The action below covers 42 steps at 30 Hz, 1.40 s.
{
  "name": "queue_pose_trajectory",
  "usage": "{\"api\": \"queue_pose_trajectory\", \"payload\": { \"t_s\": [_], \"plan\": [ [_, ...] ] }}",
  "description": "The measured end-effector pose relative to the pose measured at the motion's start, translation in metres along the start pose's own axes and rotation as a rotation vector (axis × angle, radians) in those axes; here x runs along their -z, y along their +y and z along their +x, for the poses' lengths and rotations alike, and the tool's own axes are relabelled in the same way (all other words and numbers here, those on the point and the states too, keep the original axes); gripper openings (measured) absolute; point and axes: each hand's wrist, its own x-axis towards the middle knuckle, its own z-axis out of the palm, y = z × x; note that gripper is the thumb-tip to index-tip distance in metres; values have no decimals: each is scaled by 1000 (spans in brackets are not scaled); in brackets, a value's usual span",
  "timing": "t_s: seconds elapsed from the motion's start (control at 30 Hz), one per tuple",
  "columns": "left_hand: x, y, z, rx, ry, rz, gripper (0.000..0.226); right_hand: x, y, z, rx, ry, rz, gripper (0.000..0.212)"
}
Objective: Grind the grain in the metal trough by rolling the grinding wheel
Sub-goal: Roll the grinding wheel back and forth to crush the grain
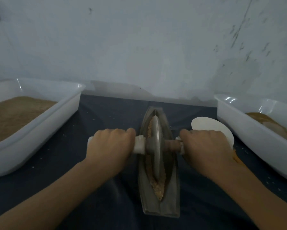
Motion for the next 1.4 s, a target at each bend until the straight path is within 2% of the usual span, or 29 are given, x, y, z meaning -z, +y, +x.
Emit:
{"api": "queue_pose_trajectory", "payload": {
  "t_s": [0.17, 0.3, 0.37, 0.47, 0.57, 0.6, 0.77, 0.9, 0.97, 1.07, 1.13, 1.23, 1.4],
  "plan": [
    [-22, 3, 49, 97, 31, 39, 26, -34, 8, 52, -153, -36, -1, 23],
    [-19, 3, 76, 35, 4, 51, 26, -45, 13, 58, -219, -56, 101, 20],
    [-13, 2, 67, 2, -17, 38, 27, -38, 12, 42, -173, -44, 80, 26],
    [-5, -1, 33, -29, -12, 33, 36, -19, 5, 8, -58, 31, 97, 44],
    [7, -1, 6, -110, 40, 61, 58, -9, 1, -12, -50, 21, 88, 41],
    [8, -2, 6, -104, 38, 69, 59, -9, 0, -11, -59, 27, 68, 39],
    [-16, 1, 42, 2, 69, 94, 32, -30, 5, 30, -112, 69, 79, 41],
    [-28, 0, 74, 59, 51, 41, 21, -47, 12, 60, -188, 9, 55, 18],
    [-26, -1, 74, 60, 27, 27, 20, -42, 13, 62, -171, -10, 45, 13],
    [-18, -3, 47, 47, -18, -7, 27, -25, 8, 38, -80, 5, 34, 32],
    [-10, -4, 23, -29, 20, 11, 39, -9, 3, 13, -27, 85, 52, 45],
    [5, -4, 4, -101, 50, 48, 56, -3, -1, -9, -5, 125, 95, 41],
    [-14, -1, 29, -13, 41, 106, 35, -22, 3, 20, -94, 64, 14, 37]
  ]
}}
